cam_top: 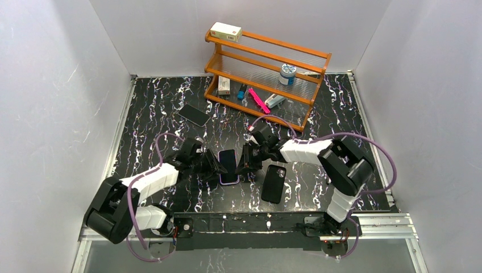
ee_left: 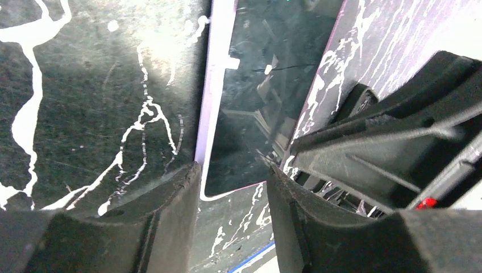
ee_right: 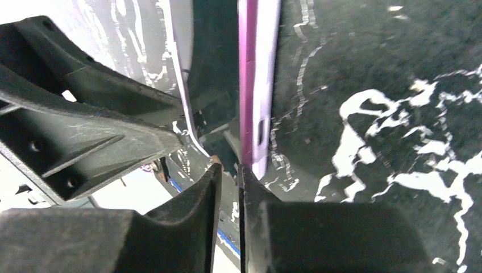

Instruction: Put the phone into the phone case

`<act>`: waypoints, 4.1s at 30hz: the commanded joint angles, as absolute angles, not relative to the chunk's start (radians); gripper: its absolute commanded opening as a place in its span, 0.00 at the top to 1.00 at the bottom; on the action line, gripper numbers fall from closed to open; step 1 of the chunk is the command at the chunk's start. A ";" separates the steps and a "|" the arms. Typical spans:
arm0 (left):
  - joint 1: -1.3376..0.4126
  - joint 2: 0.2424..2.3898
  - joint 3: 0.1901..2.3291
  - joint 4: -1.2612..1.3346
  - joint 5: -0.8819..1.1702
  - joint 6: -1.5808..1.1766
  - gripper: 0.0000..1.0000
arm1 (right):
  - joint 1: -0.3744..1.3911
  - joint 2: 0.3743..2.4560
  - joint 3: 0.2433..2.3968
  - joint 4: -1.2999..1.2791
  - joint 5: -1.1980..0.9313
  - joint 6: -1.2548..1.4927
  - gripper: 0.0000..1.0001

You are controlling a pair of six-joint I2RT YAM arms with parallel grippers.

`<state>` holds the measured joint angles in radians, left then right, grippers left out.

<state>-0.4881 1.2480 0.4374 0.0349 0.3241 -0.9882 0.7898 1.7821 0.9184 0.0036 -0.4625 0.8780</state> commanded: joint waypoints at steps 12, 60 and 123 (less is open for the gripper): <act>-0.313 1.287 0.610 -0.120 0.430 -0.888 0.47 | 0.785 1.655 0.908 0.052 -0.318 0.873 0.35; -0.299 1.480 0.536 -0.129 0.555 -0.754 0.75 | 0.796 1.827 0.836 0.570 -0.637 1.173 0.09; -0.299 1.271 0.475 -0.101 0.631 -0.878 0.53 | 0.780 1.705 0.812 0.396 -0.569 1.056 0.99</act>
<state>-0.2920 1.3453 0.3908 0.0753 0.6437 -0.9367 0.7921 1.8130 0.7933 0.4004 -0.5602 1.0721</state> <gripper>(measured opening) 0.376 0.167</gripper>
